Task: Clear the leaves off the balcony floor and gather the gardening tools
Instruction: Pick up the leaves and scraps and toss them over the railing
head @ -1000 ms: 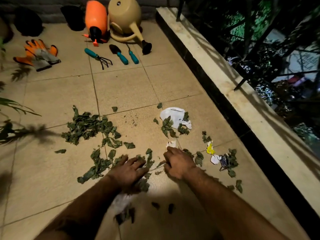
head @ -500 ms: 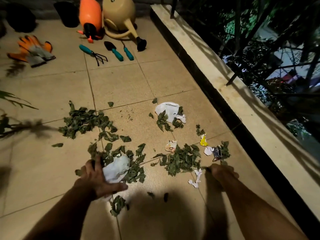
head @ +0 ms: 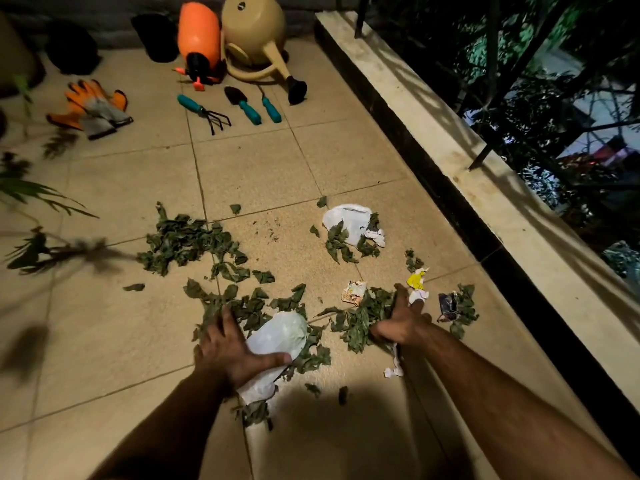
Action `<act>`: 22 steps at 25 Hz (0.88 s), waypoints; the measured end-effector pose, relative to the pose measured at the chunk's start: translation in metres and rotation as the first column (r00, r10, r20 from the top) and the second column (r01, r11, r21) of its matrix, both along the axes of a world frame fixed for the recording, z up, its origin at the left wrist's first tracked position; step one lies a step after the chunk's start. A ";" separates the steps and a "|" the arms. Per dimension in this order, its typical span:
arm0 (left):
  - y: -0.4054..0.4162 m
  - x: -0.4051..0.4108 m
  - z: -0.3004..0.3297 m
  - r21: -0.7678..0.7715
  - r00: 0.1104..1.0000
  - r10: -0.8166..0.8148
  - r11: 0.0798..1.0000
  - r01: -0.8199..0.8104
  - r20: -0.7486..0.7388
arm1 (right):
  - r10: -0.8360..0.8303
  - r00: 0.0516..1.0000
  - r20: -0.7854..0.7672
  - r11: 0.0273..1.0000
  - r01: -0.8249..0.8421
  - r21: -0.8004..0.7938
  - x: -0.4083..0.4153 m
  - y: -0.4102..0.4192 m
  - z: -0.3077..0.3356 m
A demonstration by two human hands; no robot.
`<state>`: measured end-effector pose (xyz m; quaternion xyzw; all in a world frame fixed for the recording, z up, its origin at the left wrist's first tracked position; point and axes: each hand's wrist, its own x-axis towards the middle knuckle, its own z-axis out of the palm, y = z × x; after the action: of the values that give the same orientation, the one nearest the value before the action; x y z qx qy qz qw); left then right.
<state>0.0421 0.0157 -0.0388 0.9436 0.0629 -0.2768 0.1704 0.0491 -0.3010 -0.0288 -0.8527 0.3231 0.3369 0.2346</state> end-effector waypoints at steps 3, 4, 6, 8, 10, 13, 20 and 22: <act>-0.028 0.019 0.001 0.024 0.988 -0.135 0.990 0.137 -0.072 | 0.187 0.982 0.010 0.982 -0.187 -0.003 0.012 0.016 0.005; -0.035 0.026 0.004 0.060 0.976 -0.210 0.975 0.214 -0.060 | 0.237 0.972 0.011 0.971 -0.236 -0.020 0.016 0.020 0.005; -0.045 0.036 0.013 0.129 0.913 -0.404 0.904 0.408 -0.062 | 0.365 0.931 0.008 0.929 -0.364 -0.069 0.021 0.028 0.005; -0.052 0.042 0.022 0.201 0.819 -0.566 0.795 0.572 -0.093 | 0.487 0.873 -0.020 0.866 -0.486 -0.116 0.026 0.034 0.004; -0.057 0.046 0.031 0.269 0.749 -0.651 0.705 0.657 -0.125 | 0.576 0.816 -0.053 0.805 -0.577 -0.139 0.029 0.038 0.000; -0.060 0.054 0.020 0.242 0.702 -0.691 0.661 0.710 -0.172 | 0.652 0.755 -0.070 0.741 -0.654 -0.152 0.033 0.036 -0.003; -0.059 0.049 -0.011 0.110 0.727 -0.685 0.720 0.686 -0.049 | 0.681 0.715 0.161 0.732 -0.652 -0.198 0.013 0.034 -0.016; -0.053 0.047 -0.006 0.167 0.700 -0.713 0.696 0.698 0.047 | 0.659 0.715 0.233 0.752 -0.639 -0.165 0.008 0.033 -0.017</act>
<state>0.0891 -0.0375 -0.0448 0.9182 -0.2945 -0.2647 -0.0107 0.0566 -0.2680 -0.0454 -0.9578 -0.0206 0.2633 0.1134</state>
